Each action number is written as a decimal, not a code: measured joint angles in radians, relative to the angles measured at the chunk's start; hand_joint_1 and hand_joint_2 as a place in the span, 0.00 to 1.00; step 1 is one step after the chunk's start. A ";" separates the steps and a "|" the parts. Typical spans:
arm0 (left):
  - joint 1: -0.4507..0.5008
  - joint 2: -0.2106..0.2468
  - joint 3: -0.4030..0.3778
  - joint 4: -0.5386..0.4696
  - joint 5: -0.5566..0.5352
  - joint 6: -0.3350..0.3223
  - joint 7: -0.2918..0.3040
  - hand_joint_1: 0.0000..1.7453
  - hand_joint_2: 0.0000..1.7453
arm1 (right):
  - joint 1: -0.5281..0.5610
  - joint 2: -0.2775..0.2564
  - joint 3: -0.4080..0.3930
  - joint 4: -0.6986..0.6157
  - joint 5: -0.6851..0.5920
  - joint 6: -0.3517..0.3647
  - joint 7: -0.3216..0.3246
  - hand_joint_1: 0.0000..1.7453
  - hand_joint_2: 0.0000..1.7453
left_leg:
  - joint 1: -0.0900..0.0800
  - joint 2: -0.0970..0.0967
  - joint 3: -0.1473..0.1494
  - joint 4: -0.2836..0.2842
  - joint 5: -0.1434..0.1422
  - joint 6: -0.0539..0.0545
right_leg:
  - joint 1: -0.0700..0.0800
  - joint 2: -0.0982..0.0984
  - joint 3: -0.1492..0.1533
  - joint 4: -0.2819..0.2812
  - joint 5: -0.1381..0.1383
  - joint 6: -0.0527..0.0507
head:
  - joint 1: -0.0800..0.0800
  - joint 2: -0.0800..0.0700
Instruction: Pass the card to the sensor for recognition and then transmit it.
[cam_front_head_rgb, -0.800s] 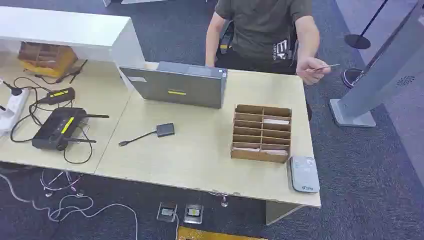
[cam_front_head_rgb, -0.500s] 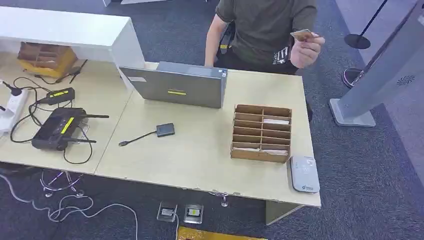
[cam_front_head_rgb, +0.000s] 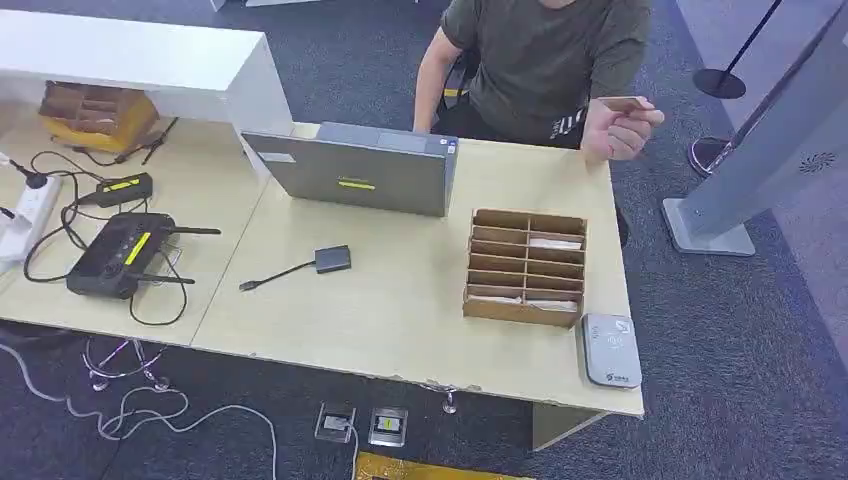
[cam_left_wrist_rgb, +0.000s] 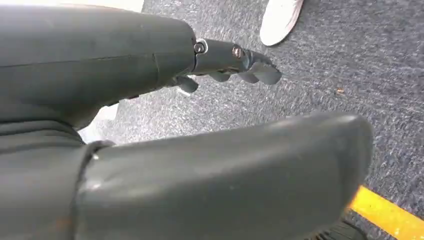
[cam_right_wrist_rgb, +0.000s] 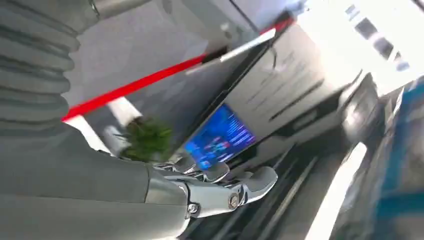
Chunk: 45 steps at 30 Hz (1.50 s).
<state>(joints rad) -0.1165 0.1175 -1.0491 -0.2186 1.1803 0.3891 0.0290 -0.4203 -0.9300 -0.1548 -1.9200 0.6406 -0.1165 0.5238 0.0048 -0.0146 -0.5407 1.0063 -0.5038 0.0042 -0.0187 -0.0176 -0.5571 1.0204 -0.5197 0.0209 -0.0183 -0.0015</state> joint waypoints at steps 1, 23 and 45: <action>0.000 0.000 0.000 0.000 0.000 -0.003 -0.002 0.00 0.00 | -0.049 -0.007 0.055 0.000 -0.007 0.038 -0.005 0.00 1.00 | 0.000 0.000 0.000 0.000 0.000 0.000 | 0.000 0.000 0.000 0.000 0.000 0.000 | 0.002 0.000; 0.000 -0.010 0.000 0.000 0.000 -0.011 -0.008 0.00 0.00 | -0.602 0.128 1.012 0.364 -0.127 0.158 -0.067 0.00 1.00 | 0.001 -0.002 -0.001 0.000 0.000 0.000 | 0.001 -0.001 -0.001 0.000 0.000 0.000 | 0.002 0.000; 0.001 -0.013 -0.043 0.000 -0.048 -0.028 -0.015 0.00 0.00 | -0.463 0.125 1.067 0.428 -0.108 0.095 0.001 0.00 1.00 | 0.001 0.001 0.002 0.000 0.000 0.000 | 0.001 0.002 -0.001 0.000 0.000 0.000 | 0.001 0.000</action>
<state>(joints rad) -0.1158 0.1041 -1.0926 -0.2182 1.1322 0.3609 0.0137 -0.8833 -0.8053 0.9125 -1.4916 0.5325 -0.0217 0.5249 0.0059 -0.0136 -0.5389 1.0068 -0.5034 0.0042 -0.0175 -0.0152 -0.5577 1.0202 -0.5195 0.0206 -0.0172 -0.0015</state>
